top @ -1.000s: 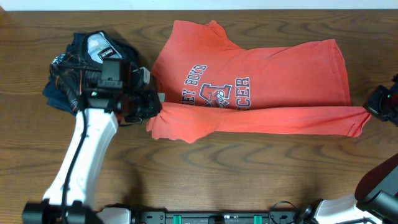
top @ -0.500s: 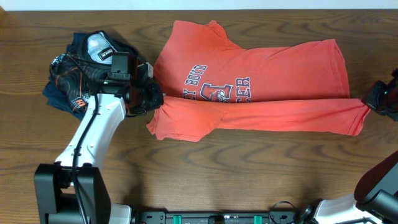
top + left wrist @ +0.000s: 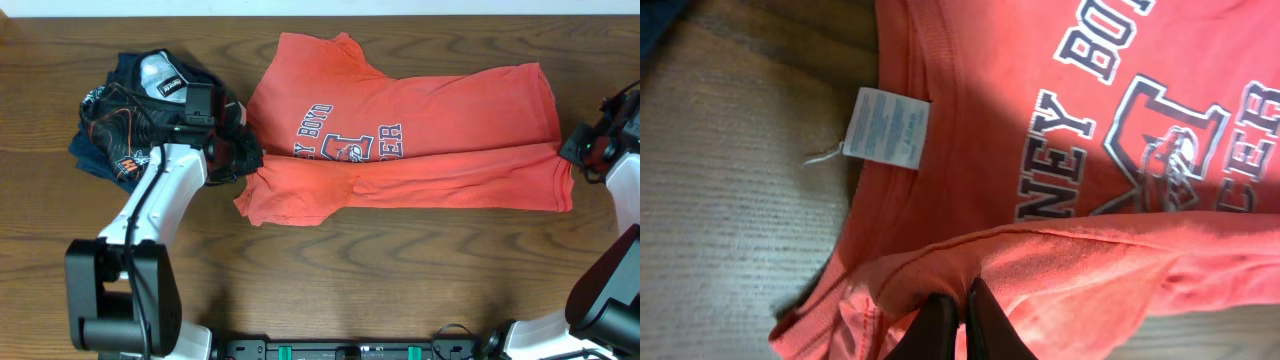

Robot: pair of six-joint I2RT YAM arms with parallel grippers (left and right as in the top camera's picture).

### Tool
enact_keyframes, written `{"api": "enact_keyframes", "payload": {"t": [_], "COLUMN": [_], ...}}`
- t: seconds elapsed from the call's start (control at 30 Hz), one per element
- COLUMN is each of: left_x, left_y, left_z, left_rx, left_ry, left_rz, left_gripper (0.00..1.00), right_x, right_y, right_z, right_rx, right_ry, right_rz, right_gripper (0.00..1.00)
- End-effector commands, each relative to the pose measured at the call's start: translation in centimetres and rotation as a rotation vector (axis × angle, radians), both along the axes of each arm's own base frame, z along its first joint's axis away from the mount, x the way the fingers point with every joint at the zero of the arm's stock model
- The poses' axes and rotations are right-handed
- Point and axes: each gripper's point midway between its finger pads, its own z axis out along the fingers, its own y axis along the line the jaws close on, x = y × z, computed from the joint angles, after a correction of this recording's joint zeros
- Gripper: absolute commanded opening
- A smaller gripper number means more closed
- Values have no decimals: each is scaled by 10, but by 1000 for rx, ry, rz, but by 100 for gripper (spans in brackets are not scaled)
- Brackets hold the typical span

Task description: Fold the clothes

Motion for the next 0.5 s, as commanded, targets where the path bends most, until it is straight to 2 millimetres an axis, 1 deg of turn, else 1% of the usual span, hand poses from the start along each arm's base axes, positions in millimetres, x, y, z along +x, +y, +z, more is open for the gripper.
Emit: {"api": "enact_keyframes", "payload": {"t": [0.0,0.13,0.33,0.47], "left_x": [1,4,16,24], "left_y": [5,5,4,3], "left_z": [-14,-19,-15,-12], "left_rx": [20,21,16,12], "left_ry": [25,28,-26,-60], "left_rz": [12,12,12,15], "left_gripper": [6,6,6,6], "right_x": [0,1,0,-1], "right_y": [6,6,10,11], "right_z": [-5,-10,-17,-19], "right_rx": [-6,-13,-17,-13], "right_ry": [-4,-18,-25,-18], "right_rz": [21,21,30,31], "right_gripper": [7,7,7,7]}}
